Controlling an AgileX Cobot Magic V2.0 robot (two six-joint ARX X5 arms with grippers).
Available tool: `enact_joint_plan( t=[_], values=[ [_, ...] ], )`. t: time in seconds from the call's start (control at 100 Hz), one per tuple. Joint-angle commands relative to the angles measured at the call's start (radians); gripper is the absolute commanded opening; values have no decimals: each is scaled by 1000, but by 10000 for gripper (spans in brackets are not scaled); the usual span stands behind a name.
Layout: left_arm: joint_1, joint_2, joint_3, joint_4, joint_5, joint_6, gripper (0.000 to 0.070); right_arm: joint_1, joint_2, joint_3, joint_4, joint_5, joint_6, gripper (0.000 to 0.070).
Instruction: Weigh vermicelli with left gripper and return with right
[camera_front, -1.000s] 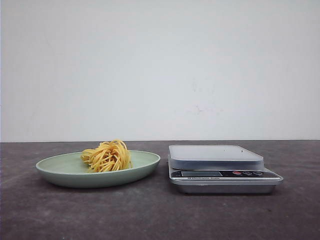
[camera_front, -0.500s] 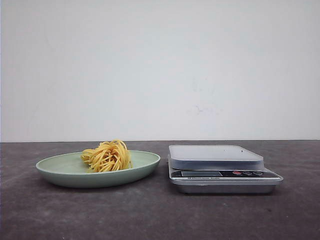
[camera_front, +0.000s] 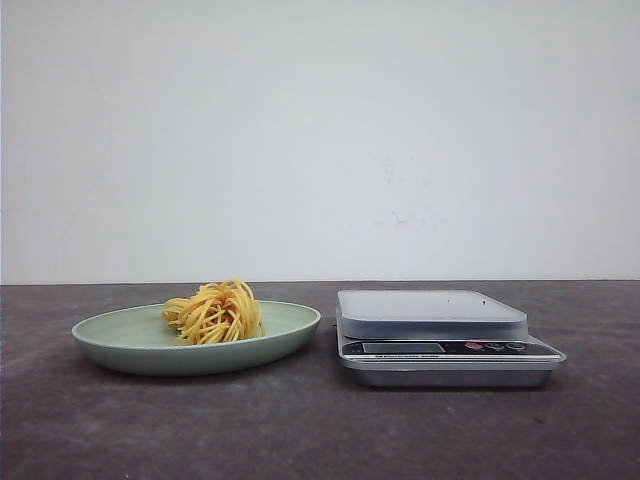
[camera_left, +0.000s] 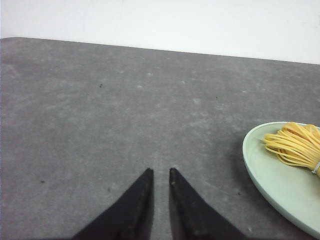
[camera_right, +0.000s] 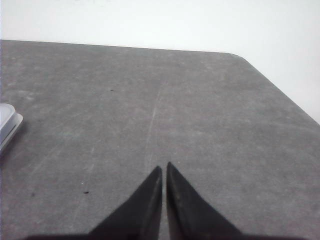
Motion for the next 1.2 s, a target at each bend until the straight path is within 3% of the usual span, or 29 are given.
enact_joint_plan(
  t=[0.0, 0.5, 0.9, 1.07, 1.15, 1.19],
  values=[
    [0, -1, -18, -4, 1, 14, 12, -2, -1, -2, 12, -2, 0, 7],
    [0, -1, -18, -4, 1, 14, 12, -2, -1, -2, 8, -5, 11, 7],
    [0, -1, -18, -2, 1, 14, 12, -1, -1, -2, 9, -82, 153, 7],
    [0, -1, -18, 51, 2, 12, 11, -1, -1, 12, 7, -98, 297, 6],
    [0, -1, -18, 125, 2, -21, 11, -1, -1, 44, -1, -105, 351, 6],
    [0, -1, -16, 183, 2, -74, 11, -1, -1, 71, -12, -116, 371, 6]
  ],
)
